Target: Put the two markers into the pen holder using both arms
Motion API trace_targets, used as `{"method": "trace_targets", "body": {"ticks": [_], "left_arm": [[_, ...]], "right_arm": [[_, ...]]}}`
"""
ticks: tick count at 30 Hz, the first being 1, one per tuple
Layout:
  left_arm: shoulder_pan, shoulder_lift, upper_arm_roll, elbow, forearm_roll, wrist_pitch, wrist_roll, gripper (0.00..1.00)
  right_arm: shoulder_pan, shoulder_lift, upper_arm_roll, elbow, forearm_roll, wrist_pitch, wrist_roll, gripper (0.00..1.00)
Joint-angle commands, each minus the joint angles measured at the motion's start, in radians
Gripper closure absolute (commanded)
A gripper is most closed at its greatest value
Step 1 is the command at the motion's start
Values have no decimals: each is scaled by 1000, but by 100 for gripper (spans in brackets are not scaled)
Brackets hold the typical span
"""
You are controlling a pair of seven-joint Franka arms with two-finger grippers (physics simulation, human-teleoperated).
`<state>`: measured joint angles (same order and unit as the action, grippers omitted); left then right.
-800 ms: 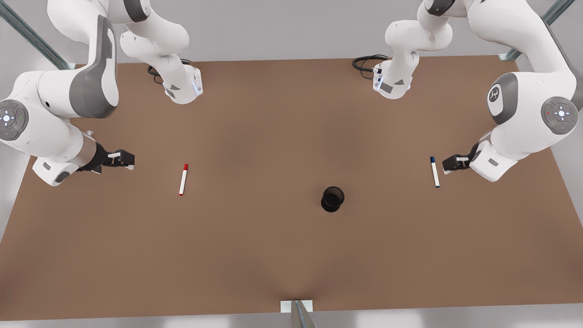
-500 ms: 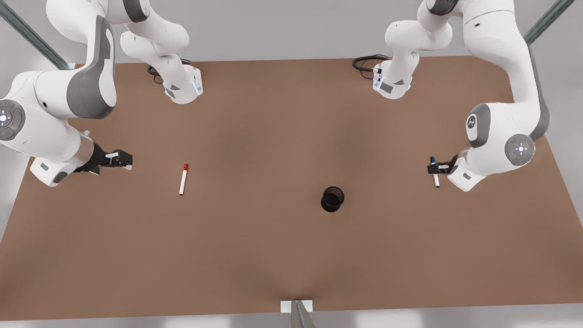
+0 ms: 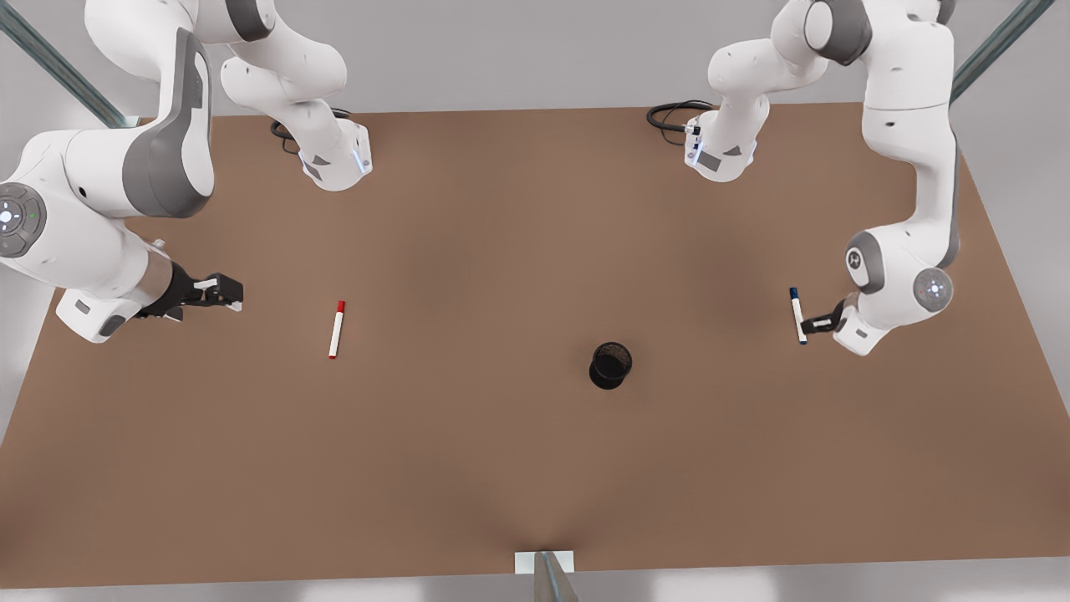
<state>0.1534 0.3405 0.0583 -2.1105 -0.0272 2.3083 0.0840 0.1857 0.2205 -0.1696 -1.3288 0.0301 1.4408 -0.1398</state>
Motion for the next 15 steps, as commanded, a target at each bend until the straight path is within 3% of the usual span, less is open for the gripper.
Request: {"method": "trace_targets", "body": {"ticks": [1, 12, 15], "left_arm": [[11, 26, 0, -3, 1, 163, 238, 23], [5, 75, -3, -80, 1, 266, 266, 30], [6, 81, -3, -80, 1, 266, 275, 41]], "right_arm": [[0, -1, 1, 0, 1, 0, -18, 0], [-8, 0, -2, 0, 1, 1, -23, 0], [-9, 0, -2, 0, 2, 1, -26, 0]]}}
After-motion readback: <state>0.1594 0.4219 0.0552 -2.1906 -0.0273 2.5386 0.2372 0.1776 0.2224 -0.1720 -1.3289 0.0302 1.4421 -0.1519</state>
